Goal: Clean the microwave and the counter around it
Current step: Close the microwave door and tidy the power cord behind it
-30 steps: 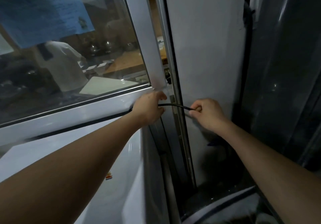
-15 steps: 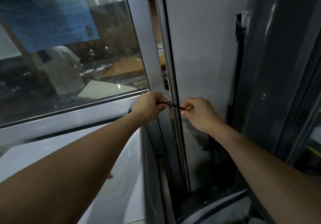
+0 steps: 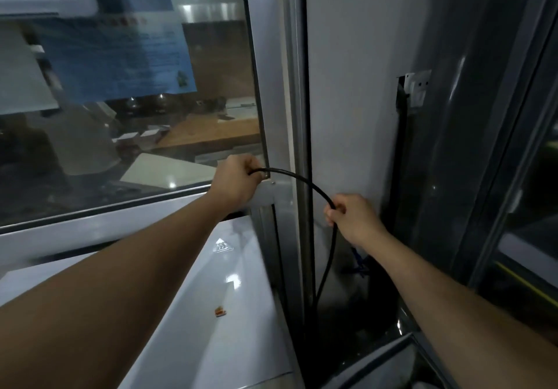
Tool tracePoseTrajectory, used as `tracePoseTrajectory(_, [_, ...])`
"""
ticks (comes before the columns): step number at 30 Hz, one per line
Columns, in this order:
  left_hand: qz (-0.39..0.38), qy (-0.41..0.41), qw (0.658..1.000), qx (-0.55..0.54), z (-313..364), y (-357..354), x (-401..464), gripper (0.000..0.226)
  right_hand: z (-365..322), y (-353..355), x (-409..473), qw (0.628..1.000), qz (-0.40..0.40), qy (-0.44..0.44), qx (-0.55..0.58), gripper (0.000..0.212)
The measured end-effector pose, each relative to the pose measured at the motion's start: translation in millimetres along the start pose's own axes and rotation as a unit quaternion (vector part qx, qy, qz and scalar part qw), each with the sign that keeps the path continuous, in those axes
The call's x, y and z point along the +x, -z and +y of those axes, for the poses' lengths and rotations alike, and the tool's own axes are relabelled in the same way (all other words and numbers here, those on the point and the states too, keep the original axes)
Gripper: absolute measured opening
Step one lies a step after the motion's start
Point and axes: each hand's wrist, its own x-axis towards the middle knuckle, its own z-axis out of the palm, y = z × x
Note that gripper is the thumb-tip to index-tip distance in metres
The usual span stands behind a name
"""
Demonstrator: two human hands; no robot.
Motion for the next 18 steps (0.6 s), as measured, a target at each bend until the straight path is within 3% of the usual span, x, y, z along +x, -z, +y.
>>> tracePoseTrajectory(3, [-0.020,-0.060,0.996,0.067,13,11,-3,0.008,-30,22,-4,0.999,0.026,0.019,0.001,0.024])
tracePoseTrajectory(5, [-0.037,-0.095,0.991,0.085,27,18,-5,0.021,-51,36,-9,0.999,0.032,0.039,-0.010,0.029])
tracePoseTrajectory(12, [-0.021,-0.210,0.970,0.121,77,38,-18,0.012,-113,58,-32,0.996,0.042,0.082,-0.019,0.016])
tracePoseTrajectory(18, [-0.003,-0.189,0.978,0.093,79,55,-24,0.006,-113,68,-56,0.997,0.009,0.077,-0.007,0.012])
